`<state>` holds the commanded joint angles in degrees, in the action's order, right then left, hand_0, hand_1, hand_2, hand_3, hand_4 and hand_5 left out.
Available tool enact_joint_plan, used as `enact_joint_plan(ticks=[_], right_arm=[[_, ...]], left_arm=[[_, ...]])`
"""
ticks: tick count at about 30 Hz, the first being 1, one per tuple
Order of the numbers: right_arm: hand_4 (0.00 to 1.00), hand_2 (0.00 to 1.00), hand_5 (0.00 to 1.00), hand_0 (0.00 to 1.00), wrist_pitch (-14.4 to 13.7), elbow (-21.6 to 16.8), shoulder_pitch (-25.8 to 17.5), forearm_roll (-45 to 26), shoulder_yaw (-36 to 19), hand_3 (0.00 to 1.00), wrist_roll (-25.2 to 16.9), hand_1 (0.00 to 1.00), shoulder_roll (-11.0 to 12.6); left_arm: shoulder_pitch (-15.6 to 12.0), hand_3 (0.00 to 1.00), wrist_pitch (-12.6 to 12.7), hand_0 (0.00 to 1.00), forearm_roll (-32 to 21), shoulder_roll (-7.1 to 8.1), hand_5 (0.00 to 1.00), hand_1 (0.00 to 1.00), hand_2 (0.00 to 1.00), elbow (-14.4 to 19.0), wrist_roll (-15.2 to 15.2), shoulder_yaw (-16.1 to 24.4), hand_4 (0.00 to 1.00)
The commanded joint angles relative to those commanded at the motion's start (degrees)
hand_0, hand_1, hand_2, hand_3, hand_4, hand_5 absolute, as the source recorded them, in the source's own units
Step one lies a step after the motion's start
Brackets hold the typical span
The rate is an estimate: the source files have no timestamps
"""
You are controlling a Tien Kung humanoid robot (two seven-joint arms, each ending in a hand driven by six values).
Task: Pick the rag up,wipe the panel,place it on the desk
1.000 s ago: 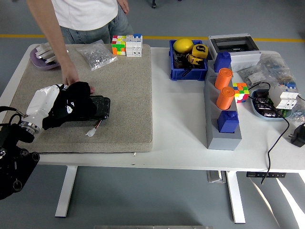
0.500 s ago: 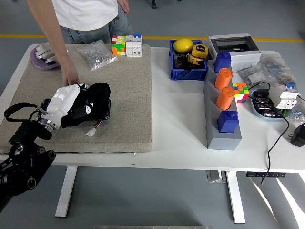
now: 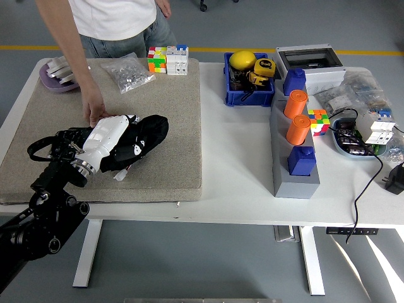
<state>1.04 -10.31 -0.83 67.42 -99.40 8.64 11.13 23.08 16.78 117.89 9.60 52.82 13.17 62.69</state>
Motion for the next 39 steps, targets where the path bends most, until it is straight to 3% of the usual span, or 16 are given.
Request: enact_joint_plan(ticks=[18,29,39], right_arm=[[0.998,0.687,0.558,0.793,0.0,0.0,-0.4,0.2,-0.4,0.643,-0.1,0.629,0.2],[0.998,0.687,0.559,0.792,0.0,0.0,-0.5,0.6,-0.9,0.644,-0.2,0.629,0.2],[0.998,0.687,0.559,0.791,0.0,0.0,-0.7,0.7,-1.1,0.644,-0.2,0.629,0.2]], left_arm=[[-1.9,0.317,-0.2,0.257,1.4,2.55,0.002,0.181,0.414,-1.5,-0.1,5.9,0.002],[-3.3,0.318,-0.1,0.257,2.4,3.59,0.002,0.182,0.414,-3.4,0.0,11.0,0.002],[-5.1,0.317,-0.2,0.257,3.1,4.21,0.002,0.181,0.413,-3.3,0.0,15.3,0.002]])
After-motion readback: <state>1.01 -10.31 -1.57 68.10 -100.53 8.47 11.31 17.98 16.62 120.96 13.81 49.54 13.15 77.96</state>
